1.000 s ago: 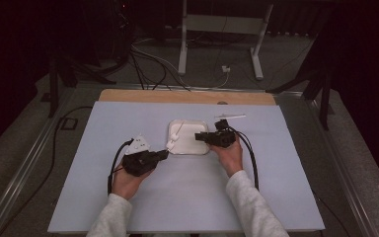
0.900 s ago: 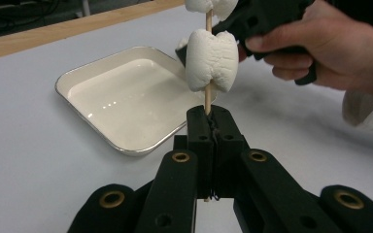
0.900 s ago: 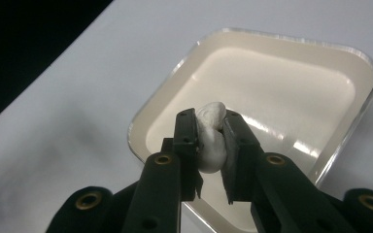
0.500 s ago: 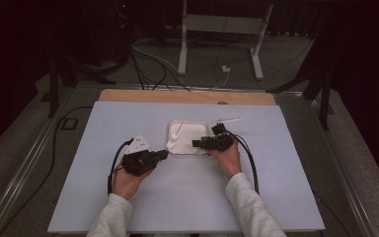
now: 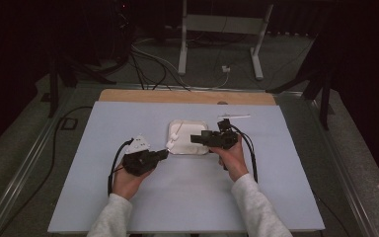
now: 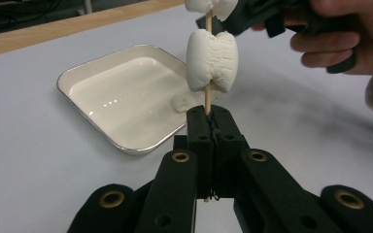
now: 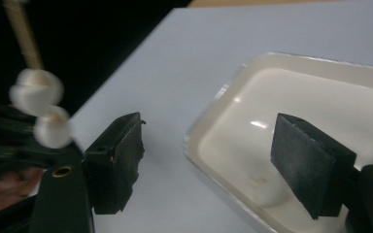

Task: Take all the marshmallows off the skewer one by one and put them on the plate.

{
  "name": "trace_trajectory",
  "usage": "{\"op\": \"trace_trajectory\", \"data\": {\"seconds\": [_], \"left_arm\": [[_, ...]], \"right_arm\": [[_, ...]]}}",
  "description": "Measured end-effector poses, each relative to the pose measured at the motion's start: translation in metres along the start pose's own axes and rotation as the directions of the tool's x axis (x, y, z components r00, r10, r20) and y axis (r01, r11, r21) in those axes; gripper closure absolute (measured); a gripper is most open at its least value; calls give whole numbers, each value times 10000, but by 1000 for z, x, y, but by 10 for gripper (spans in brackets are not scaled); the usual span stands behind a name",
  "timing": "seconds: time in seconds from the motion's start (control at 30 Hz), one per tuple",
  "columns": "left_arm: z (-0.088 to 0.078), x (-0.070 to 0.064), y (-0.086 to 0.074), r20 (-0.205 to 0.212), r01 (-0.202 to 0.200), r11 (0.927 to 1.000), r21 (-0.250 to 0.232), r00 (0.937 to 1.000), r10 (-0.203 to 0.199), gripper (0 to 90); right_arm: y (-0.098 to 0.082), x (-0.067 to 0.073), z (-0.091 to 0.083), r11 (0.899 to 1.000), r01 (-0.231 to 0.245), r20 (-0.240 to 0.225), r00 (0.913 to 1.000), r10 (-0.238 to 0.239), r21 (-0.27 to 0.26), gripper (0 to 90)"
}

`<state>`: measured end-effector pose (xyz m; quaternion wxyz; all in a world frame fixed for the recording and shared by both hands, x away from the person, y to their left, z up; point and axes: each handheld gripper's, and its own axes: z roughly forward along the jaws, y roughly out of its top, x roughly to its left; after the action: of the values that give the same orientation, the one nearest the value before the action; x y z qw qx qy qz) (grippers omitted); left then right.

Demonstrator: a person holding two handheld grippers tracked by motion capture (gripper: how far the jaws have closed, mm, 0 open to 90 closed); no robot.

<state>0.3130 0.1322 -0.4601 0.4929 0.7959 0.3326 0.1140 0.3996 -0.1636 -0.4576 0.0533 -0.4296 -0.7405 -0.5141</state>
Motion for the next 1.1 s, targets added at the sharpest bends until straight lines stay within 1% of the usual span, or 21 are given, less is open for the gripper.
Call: {"op": "trace_trajectory", "data": {"seconds": [0.07,0.23,0.3,0.37,0.47,0.63,0.73,0.8,0.87,0.9,0.97,1.03,1.1], "left_arm": [[0,0,0,-13,27,10000,8,10000,-27,900],[1,0,0,-37,59,10000,7,10000,-59,900],[2,0,0,-34,82,10000,-9,10000,-82,900],[2,0,0,-39,102,9999,-12,9999,-102,900],[2,0,0,-22,125,9999,-48,9999,-125,900],[4,-2,0,67,79,10000,-12,9999,-79,900],[6,-5,1,182,22,10000,-68,9998,-21,900],[7,-7,1,216,-19,10000,-61,9998,21,900],[8,-8,1,231,-40,10000,-59,9997,41,900],[8,-8,1,232,-54,10000,-50,9997,55,900],[8,-9,1,264,-118,9999,-13,9996,119,900],[9,-9,1,272,-137,9999,-31,9995,138,900],[9,-9,1,240,-113,9999,-48,9996,114,900]], "right_arm": [[2,5,-2,10000,58,-281,9996,-60,-55,274],[7,20,-3,9990,425,-660,9969,-432,-128,252],[8,26,-2,9984,537,-769,9955,-547,-155,224],[9,31,-1,9982,583,-815,9949,-593,-144,196],[10,36,1,9983,569,-1049,9928,-582,-154,172],[11,43,6,9981,611,-1306,9895,-614,-62,171],[11,46,10,9978,670,-1439,9874,-659,26,192],[11,47,12,9977,675,-1567,9855,-657,62,244],[10,48,15,9977,667,-1821,9813,-631,139,317],[9,49,17,9976,681,-1876,9802,-639,159,355],[9,50,19,9971,750,-1807,9810,-709,160,462],[9,49,21,9977,658,-2012,9777,-610,172,545],[8,50,21,9976,623,-2040,9774,-552,288,655]]}}
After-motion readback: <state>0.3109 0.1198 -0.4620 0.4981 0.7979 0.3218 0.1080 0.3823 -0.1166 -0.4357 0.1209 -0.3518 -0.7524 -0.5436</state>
